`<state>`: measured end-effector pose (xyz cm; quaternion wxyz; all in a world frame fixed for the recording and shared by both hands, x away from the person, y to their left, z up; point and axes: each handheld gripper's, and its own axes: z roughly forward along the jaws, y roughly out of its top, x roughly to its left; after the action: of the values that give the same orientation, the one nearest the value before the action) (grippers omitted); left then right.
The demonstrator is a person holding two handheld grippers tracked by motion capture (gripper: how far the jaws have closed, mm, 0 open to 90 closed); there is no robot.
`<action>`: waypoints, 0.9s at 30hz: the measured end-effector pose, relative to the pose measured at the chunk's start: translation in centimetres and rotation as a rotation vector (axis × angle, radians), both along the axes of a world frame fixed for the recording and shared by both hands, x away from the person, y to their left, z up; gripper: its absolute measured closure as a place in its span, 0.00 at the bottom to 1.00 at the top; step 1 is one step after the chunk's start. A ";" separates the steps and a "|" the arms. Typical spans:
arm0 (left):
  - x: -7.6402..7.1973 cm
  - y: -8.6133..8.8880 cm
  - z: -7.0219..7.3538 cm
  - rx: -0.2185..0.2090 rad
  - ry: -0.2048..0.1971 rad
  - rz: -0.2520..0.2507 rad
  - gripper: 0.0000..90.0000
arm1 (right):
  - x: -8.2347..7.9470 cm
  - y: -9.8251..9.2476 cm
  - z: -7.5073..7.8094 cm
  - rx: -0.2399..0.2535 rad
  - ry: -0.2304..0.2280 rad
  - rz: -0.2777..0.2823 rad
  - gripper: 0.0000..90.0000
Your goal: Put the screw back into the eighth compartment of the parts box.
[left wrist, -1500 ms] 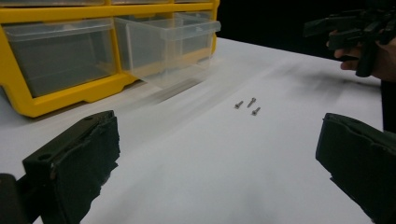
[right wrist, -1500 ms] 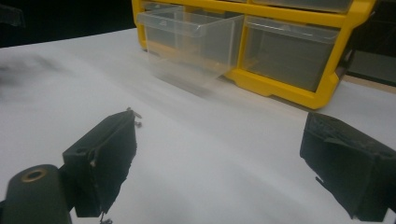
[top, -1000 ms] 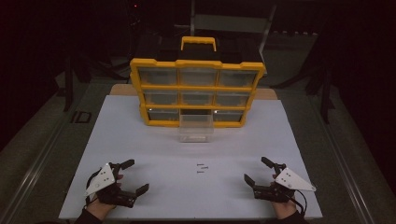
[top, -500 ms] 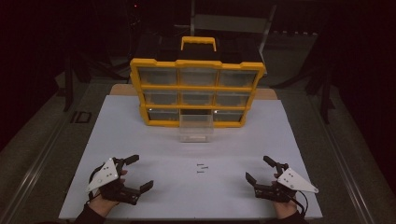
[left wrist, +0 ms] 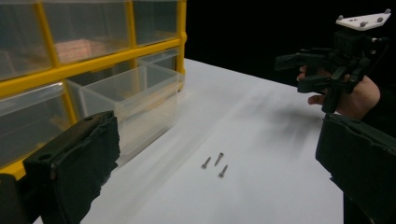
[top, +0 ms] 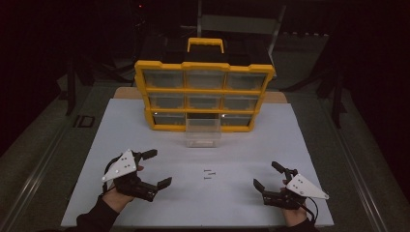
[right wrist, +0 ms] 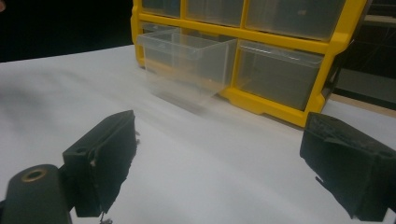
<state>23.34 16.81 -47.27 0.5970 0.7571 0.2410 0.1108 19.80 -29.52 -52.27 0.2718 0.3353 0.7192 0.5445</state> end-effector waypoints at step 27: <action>3.6 -8.0 -0.7 0.129 0.080 -0.168 0.05 | 0.1 0.0 -0.1 0.004 0.010 0.015 0.12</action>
<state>26.95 8.78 -47.98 0.5442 0.8153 0.1927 0.0451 19.87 -29.48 -52.36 0.2633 0.3332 0.7218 0.5465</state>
